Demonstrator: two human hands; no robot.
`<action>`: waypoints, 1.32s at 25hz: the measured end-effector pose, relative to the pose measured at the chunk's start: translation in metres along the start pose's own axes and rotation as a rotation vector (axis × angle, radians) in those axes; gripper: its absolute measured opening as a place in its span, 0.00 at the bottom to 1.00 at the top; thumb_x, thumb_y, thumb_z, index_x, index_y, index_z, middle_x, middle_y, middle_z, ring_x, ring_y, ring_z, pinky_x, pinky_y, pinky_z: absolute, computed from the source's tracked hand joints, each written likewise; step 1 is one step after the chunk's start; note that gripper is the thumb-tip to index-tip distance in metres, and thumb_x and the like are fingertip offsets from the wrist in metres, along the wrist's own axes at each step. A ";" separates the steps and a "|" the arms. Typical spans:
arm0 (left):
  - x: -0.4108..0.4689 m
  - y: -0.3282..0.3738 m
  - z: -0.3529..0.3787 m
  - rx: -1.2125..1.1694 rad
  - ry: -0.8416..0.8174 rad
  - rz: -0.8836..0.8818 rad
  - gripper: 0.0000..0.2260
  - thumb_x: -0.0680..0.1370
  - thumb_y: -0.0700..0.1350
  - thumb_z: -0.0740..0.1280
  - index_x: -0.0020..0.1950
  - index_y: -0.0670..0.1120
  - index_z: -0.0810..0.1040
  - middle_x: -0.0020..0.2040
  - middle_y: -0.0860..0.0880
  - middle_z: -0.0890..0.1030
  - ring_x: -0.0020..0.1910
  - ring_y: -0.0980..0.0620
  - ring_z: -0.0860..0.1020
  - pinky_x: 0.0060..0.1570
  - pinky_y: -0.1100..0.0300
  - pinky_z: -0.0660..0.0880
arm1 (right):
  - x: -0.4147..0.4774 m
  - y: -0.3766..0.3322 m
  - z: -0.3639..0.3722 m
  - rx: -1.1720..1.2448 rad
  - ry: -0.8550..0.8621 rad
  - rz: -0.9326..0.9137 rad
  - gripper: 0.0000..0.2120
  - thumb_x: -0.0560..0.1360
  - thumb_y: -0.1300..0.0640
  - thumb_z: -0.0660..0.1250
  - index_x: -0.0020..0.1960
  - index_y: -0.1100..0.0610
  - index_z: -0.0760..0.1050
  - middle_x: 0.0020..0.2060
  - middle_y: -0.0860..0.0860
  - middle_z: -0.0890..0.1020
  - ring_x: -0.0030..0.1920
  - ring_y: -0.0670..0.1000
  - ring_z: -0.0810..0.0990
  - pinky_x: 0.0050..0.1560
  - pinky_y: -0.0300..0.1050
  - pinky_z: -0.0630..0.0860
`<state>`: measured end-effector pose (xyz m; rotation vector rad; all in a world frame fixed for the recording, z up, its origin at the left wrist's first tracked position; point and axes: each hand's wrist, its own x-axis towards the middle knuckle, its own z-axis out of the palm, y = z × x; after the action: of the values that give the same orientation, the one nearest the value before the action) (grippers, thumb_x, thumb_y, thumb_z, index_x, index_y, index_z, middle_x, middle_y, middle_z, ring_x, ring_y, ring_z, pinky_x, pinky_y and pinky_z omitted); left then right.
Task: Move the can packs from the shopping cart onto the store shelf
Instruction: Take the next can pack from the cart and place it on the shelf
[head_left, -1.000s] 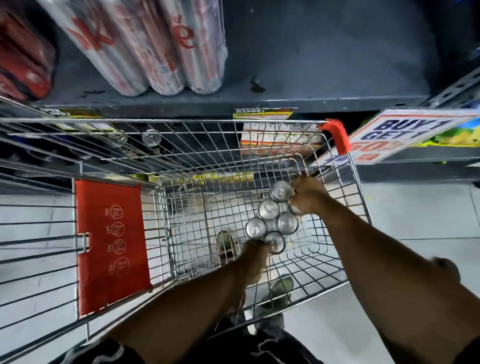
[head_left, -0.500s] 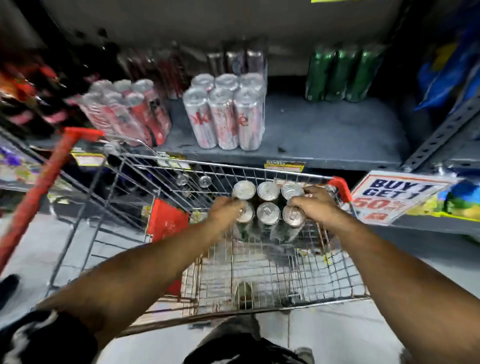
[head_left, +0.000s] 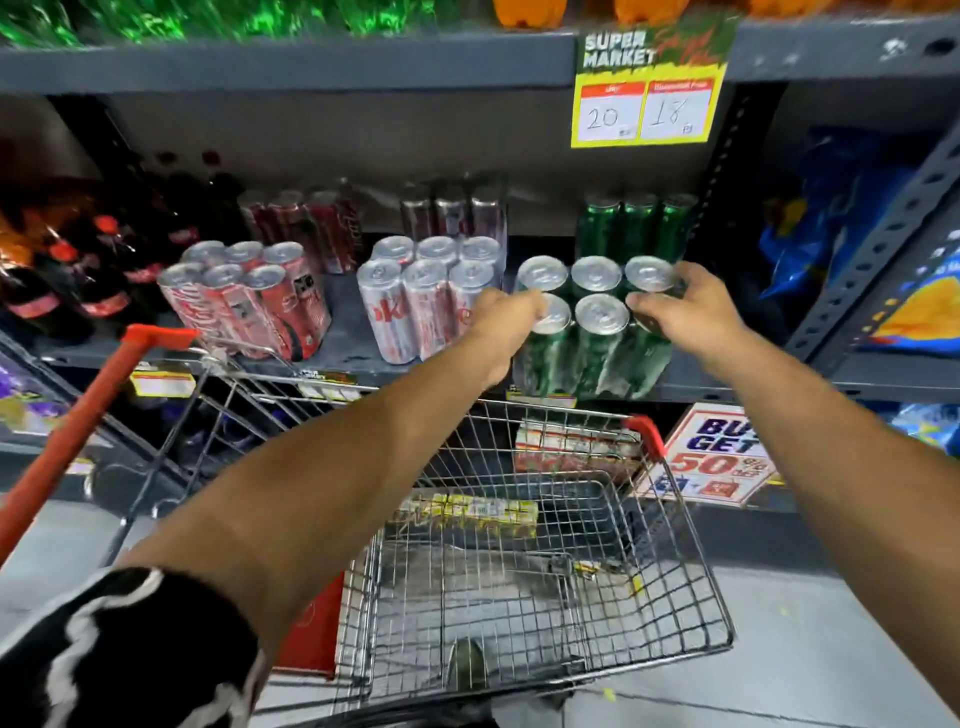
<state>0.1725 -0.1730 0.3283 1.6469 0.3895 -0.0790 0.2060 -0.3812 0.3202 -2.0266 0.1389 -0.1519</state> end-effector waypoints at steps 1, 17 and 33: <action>0.006 0.006 0.008 0.011 0.003 0.010 0.29 0.61 0.46 0.67 0.60 0.35 0.73 0.51 0.39 0.78 0.46 0.45 0.75 0.36 0.58 0.66 | 0.009 0.000 -0.002 -0.015 -0.031 -0.026 0.30 0.55 0.42 0.75 0.53 0.51 0.73 0.48 0.48 0.80 0.49 0.51 0.80 0.53 0.52 0.77; 0.037 -0.078 0.021 0.334 0.005 0.226 0.29 0.71 0.51 0.72 0.69 0.43 0.69 0.64 0.44 0.79 0.62 0.45 0.77 0.62 0.55 0.74 | 0.023 0.084 0.022 -0.095 -0.090 -0.065 0.42 0.56 0.44 0.78 0.65 0.49 0.63 0.51 0.39 0.75 0.55 0.48 0.77 0.53 0.39 0.71; 0.039 -0.068 0.090 0.499 -0.078 0.376 0.21 0.69 0.54 0.71 0.59 0.46 0.78 0.53 0.46 0.85 0.53 0.47 0.83 0.54 0.50 0.80 | 0.025 0.124 -0.052 -0.164 -0.004 -0.045 0.30 0.70 0.50 0.73 0.66 0.51 0.62 0.62 0.53 0.76 0.61 0.53 0.74 0.62 0.53 0.71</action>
<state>0.2046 -0.2492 0.2421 2.1766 -0.0123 0.0461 0.2178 -0.4862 0.2335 -2.1942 0.1055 -0.1694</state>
